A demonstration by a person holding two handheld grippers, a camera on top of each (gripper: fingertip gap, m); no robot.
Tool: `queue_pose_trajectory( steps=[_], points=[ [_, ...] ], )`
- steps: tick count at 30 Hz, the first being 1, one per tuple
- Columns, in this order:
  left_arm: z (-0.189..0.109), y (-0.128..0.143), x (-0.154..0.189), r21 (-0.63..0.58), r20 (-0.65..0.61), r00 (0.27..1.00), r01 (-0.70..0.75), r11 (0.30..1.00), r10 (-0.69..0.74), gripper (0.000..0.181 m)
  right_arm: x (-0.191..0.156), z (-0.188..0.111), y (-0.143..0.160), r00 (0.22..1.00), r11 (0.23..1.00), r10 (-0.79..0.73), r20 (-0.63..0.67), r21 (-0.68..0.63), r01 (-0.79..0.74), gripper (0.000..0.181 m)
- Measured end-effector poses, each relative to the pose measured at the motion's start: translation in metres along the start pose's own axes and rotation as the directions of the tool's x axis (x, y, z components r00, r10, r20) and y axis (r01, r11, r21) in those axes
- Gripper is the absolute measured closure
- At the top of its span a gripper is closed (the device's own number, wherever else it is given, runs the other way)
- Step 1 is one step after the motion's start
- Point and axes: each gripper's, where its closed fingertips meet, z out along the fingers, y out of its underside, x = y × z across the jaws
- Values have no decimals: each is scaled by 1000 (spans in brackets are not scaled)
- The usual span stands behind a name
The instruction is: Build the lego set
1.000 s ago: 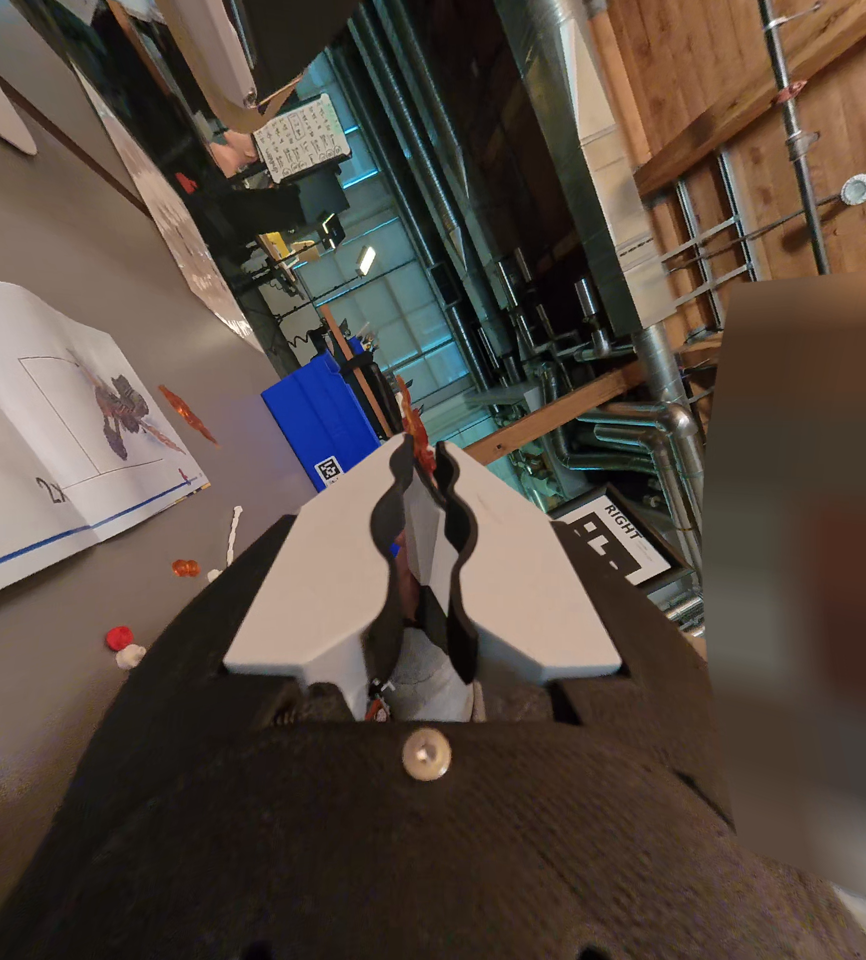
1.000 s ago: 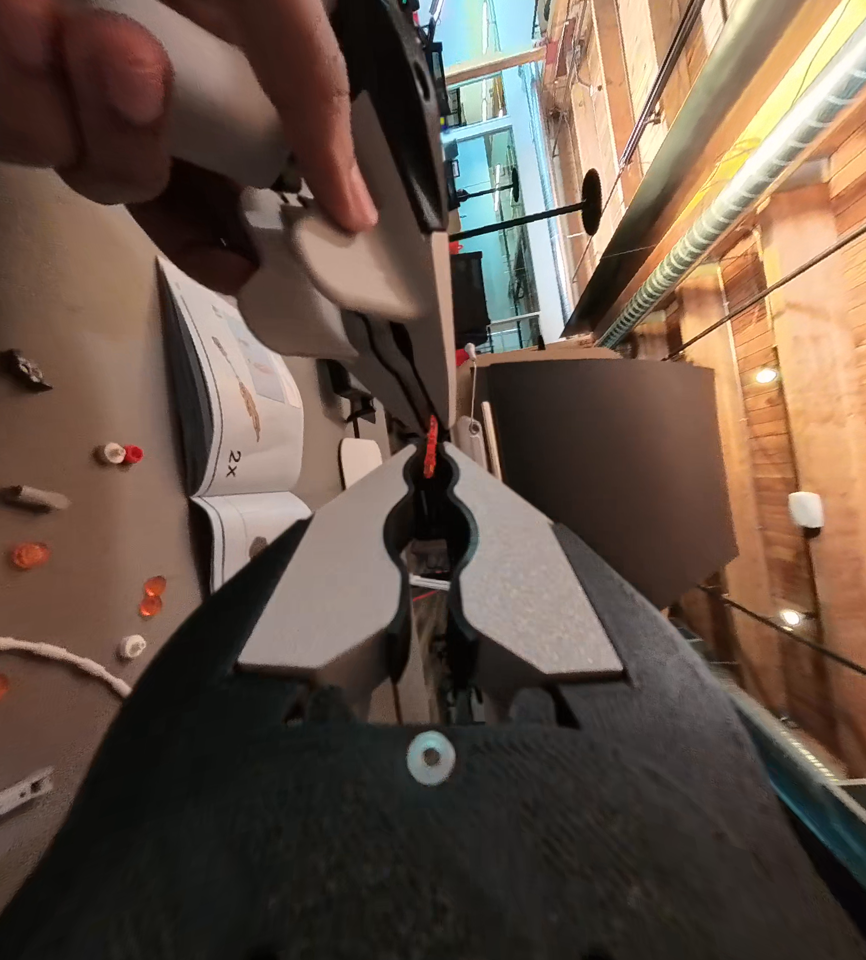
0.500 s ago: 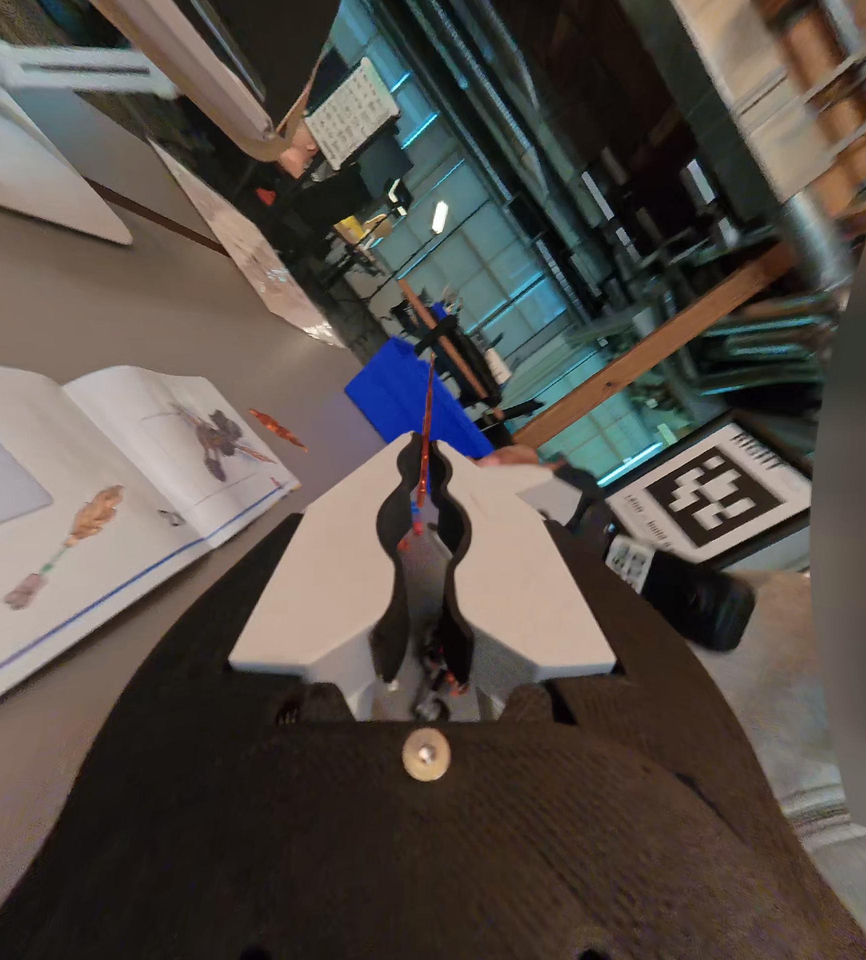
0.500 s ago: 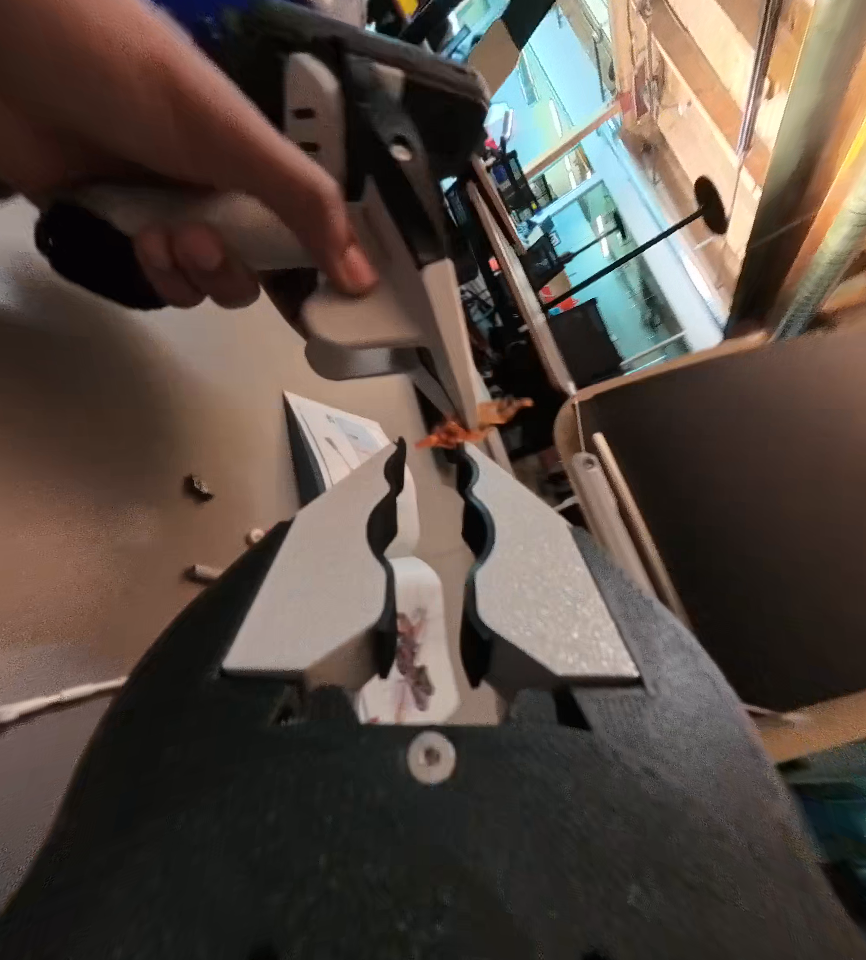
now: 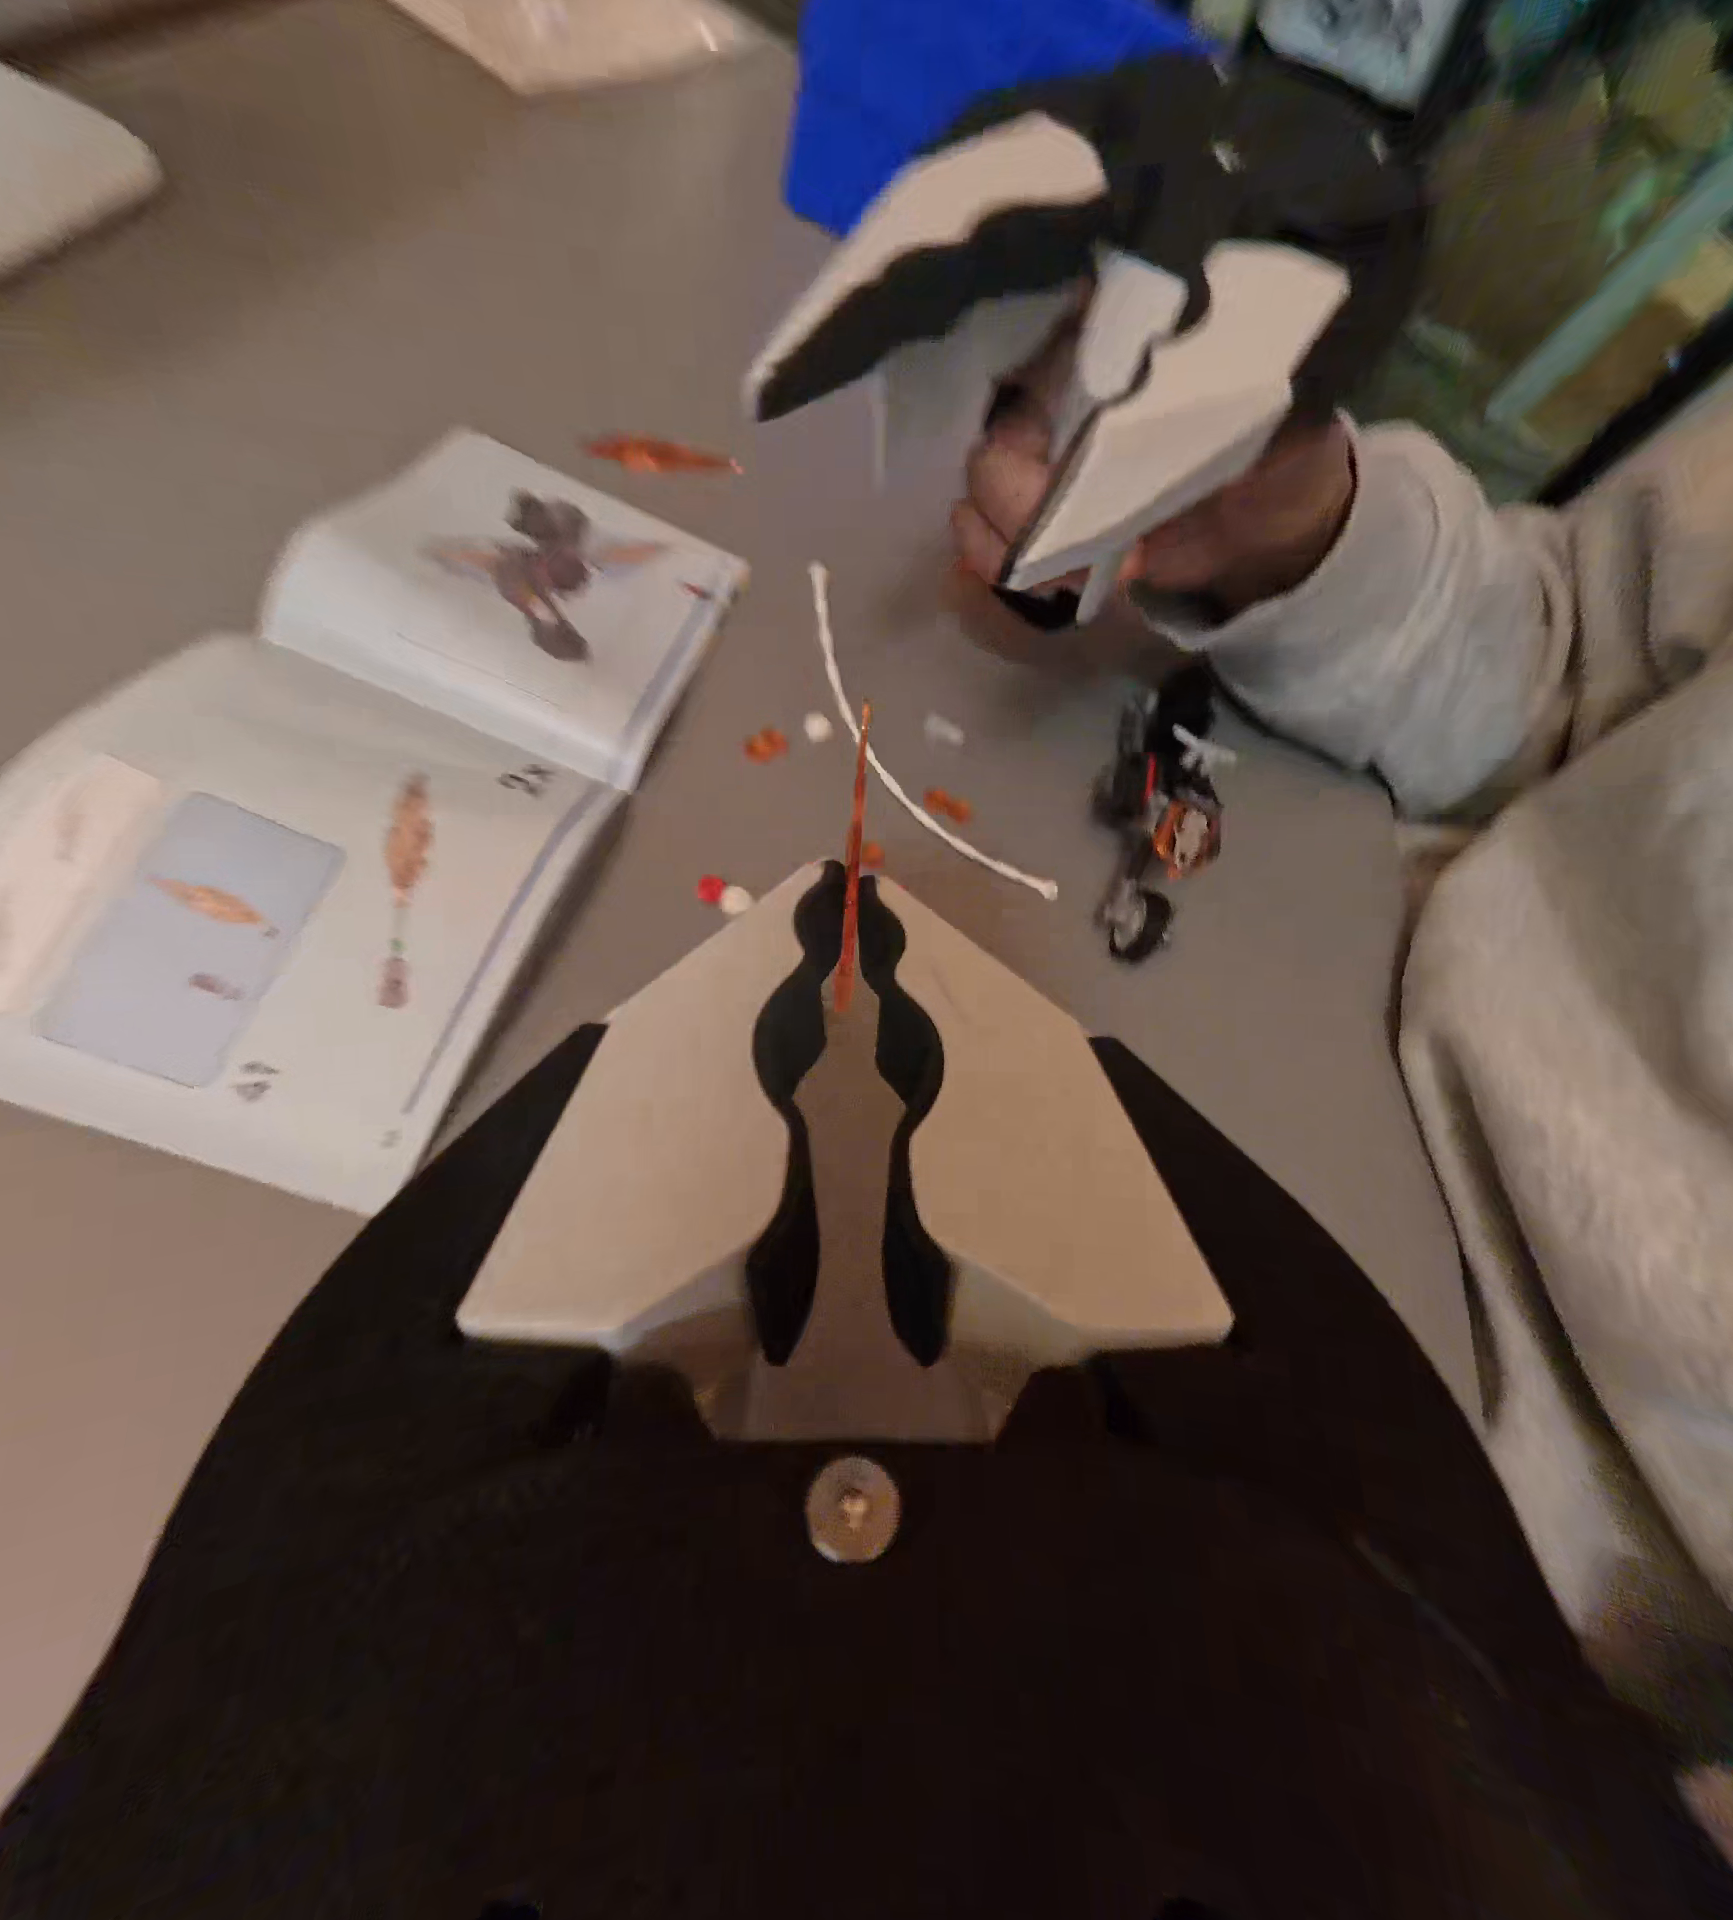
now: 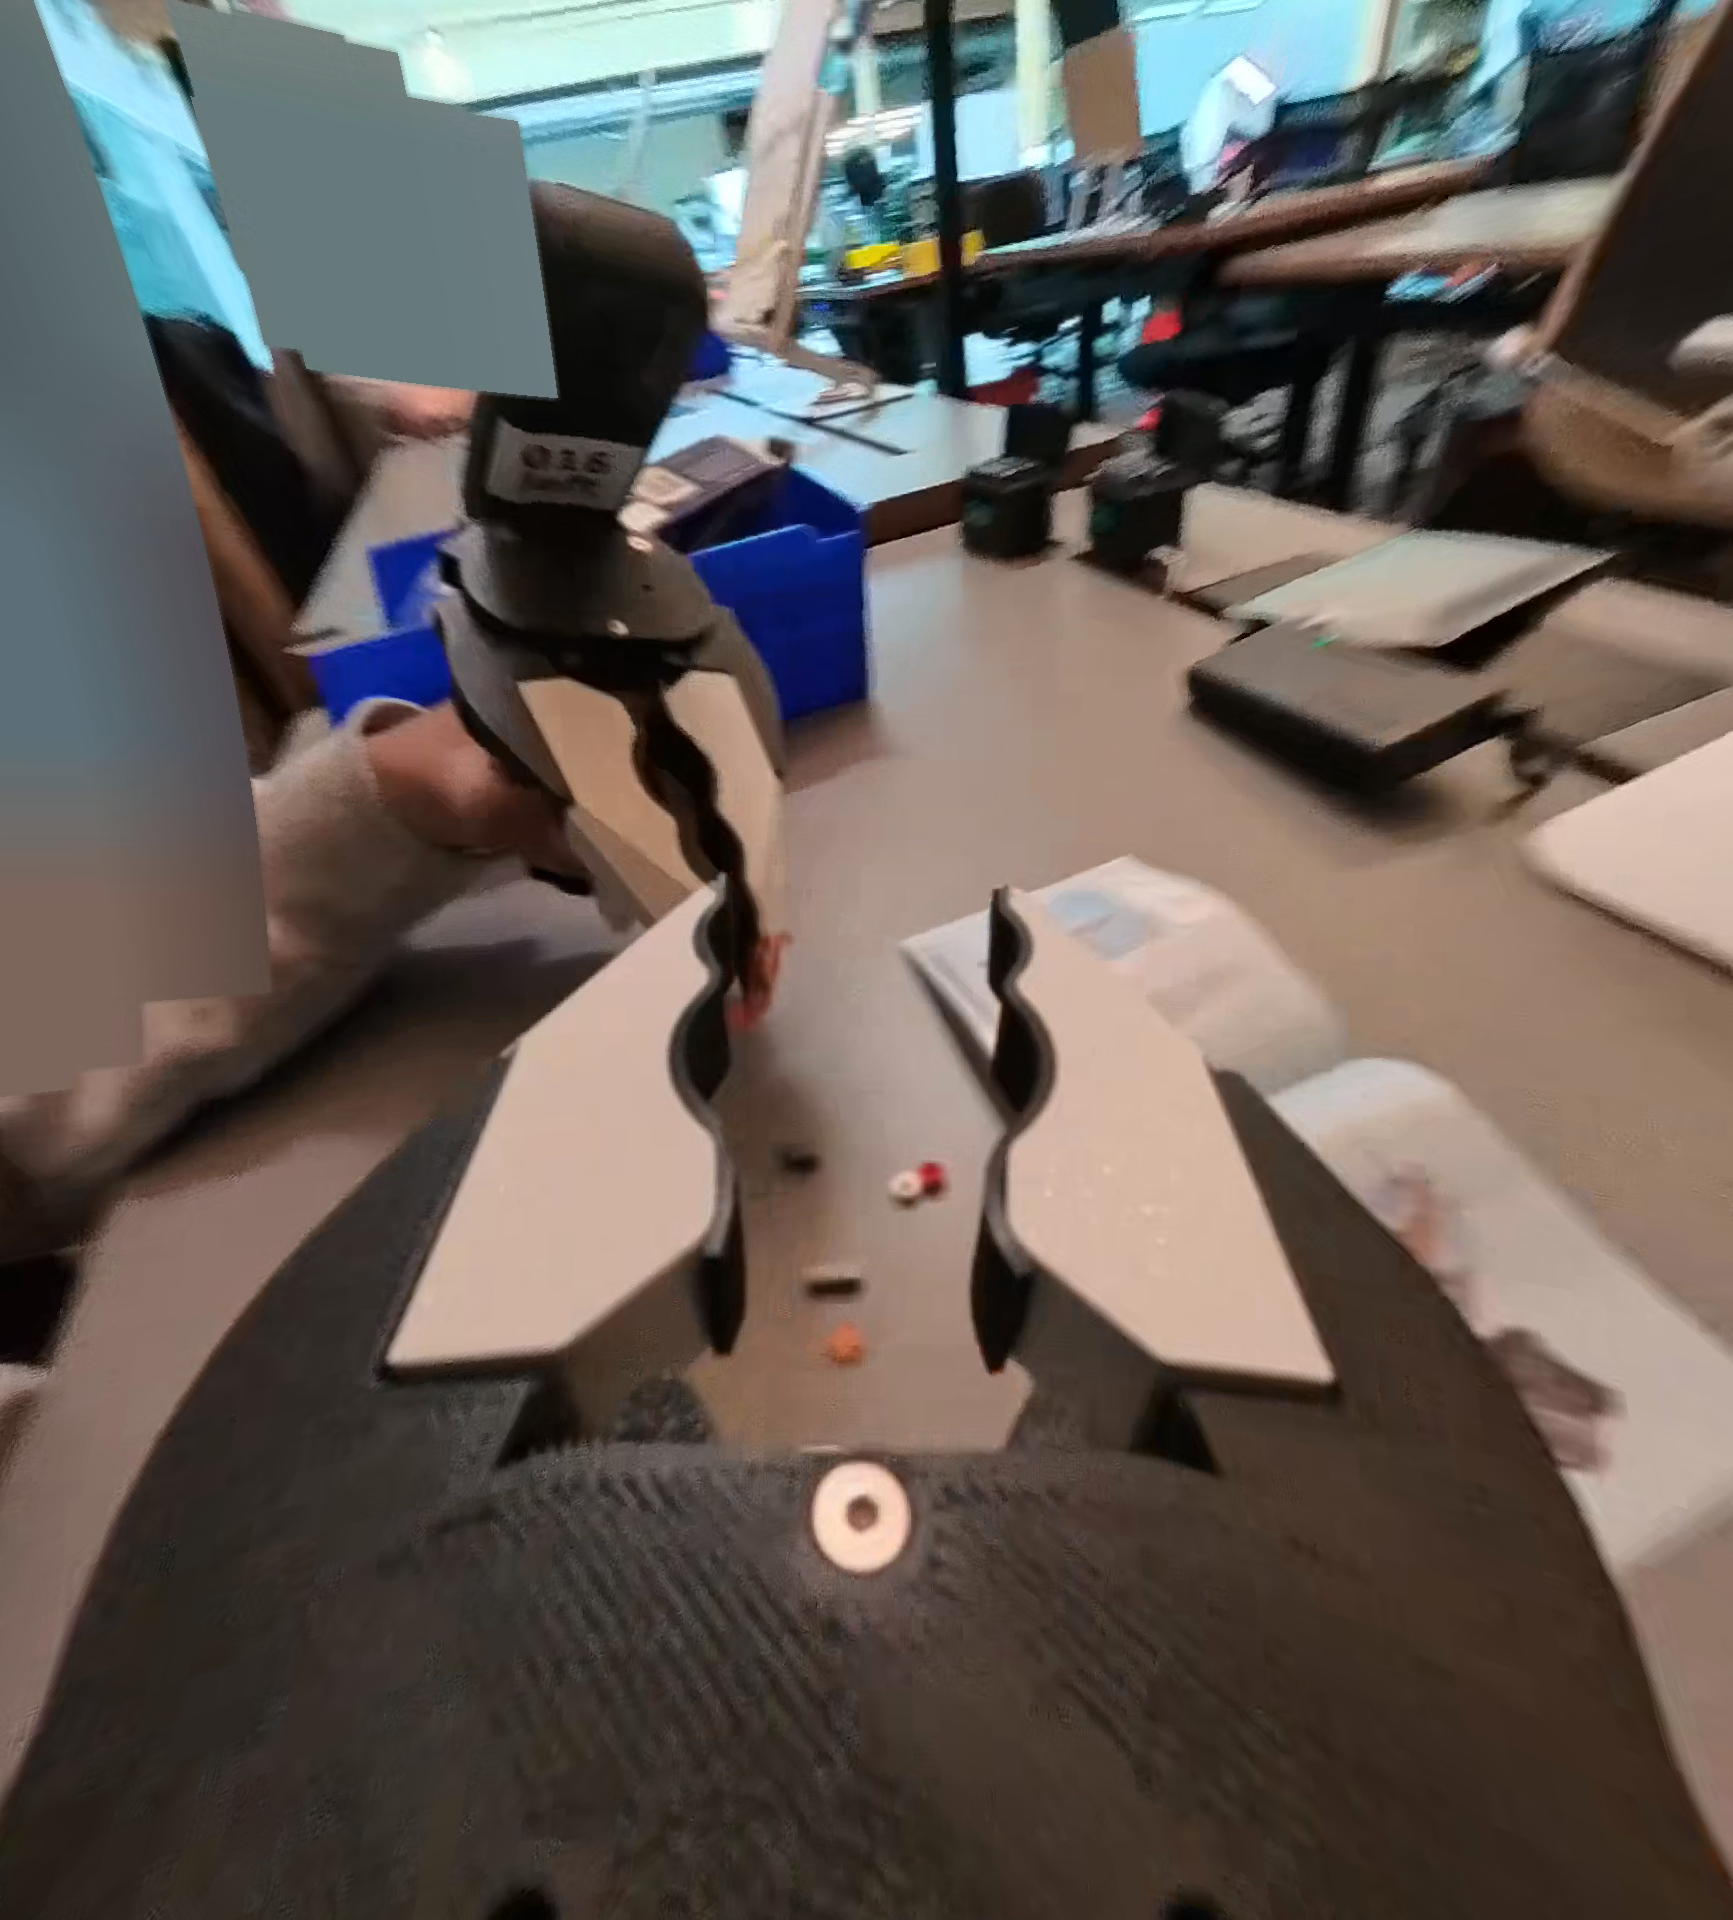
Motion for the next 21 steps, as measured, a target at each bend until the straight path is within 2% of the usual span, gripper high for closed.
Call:
queue_pose_trajectory(
  steps=[4, 8, 12, 15, 20, 21],
  points=[
    [20, 7, 18, -66, -89, 996, -6, 998, 0, 180, -19, 6, 14, 972, 988, 152, 179, -64, -143, 139],
    [23, 8, 21, -73, -106, 994, 0, 997, -8, 180, -32, 7, 26, 952, 979, 177, 251, -141, -145, 144],
    [22, 6, 22, -62, -116, 993, 9, 998, -16, 180, -41, 9, 42, 957, 973, 104, 271, -225, -42, 163],
    [22, 6, 24, -59, -131, 991, 15, 998, -22, 180, -42, 9, 45, 963, 972, 56, 263, -235, 7, 181],
    [20, -1, 24, -14, -137, 990, 23, 1000, -25, 179, -40, 7, 38, 962, 978, 76, 262, -208, -21, 181],
    [19, -2, 23, -6, -135, 991, 26, 1000, -26, 172, -38, 6, 34, 963, 981, 82, 255, -189, -34, 181]
  ],
)
